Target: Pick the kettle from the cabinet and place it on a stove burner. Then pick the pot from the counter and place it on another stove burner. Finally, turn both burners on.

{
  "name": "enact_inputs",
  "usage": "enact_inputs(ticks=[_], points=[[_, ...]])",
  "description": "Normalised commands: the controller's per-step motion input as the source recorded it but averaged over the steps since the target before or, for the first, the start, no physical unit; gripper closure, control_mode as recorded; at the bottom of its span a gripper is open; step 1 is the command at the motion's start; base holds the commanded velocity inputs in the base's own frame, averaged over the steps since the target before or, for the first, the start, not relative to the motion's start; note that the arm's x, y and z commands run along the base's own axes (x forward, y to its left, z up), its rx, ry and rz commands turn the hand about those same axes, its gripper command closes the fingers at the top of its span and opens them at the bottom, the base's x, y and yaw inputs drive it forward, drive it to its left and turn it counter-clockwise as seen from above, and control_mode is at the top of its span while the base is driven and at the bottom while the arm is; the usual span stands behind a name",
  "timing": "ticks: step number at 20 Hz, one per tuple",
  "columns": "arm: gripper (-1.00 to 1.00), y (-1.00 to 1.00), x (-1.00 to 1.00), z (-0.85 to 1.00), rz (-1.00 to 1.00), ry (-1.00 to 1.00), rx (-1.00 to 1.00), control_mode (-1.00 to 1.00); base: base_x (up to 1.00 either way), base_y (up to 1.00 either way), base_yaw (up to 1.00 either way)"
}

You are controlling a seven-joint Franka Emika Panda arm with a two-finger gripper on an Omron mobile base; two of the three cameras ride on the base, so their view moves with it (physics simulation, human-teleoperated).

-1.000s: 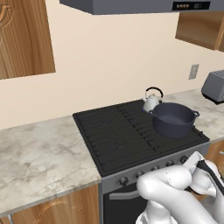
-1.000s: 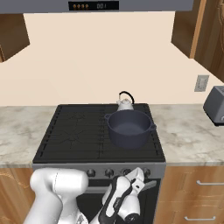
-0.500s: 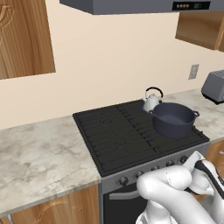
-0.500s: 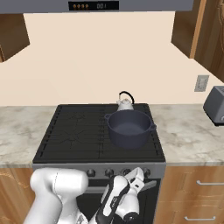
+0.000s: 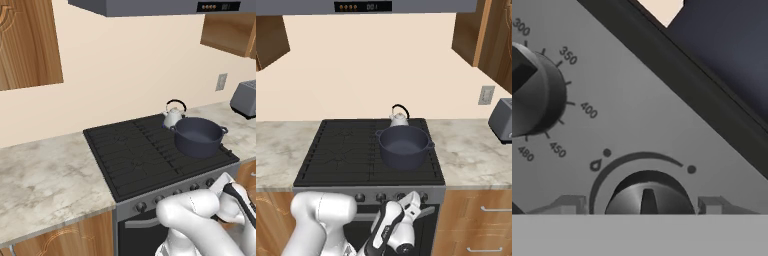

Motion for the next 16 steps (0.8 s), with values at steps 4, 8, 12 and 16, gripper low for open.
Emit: enact_inputs(ticks=[4, 8, 12, 16], points=[[-1.00, 0.00, -0.22, 0.00, 0.00, -0.13, 0.00, -1.00, 0.00, 0.00, 0.00], [-1.00, -0.02, -0.29, 0.00, 0.00, -0.15, 0.00, -1.00, 0.00, 0.00, 0.00], [-1.00, -0.05, -0.30, 0.00, 0.00, -0.15, -0.01, -1.00, 0.00, 0.00, 0.00], [-1.00, -0.05, -0.33, 0.00, 0.00, -0.17, -0.05, -1.00, 0.00, 0.00, 0.00]])
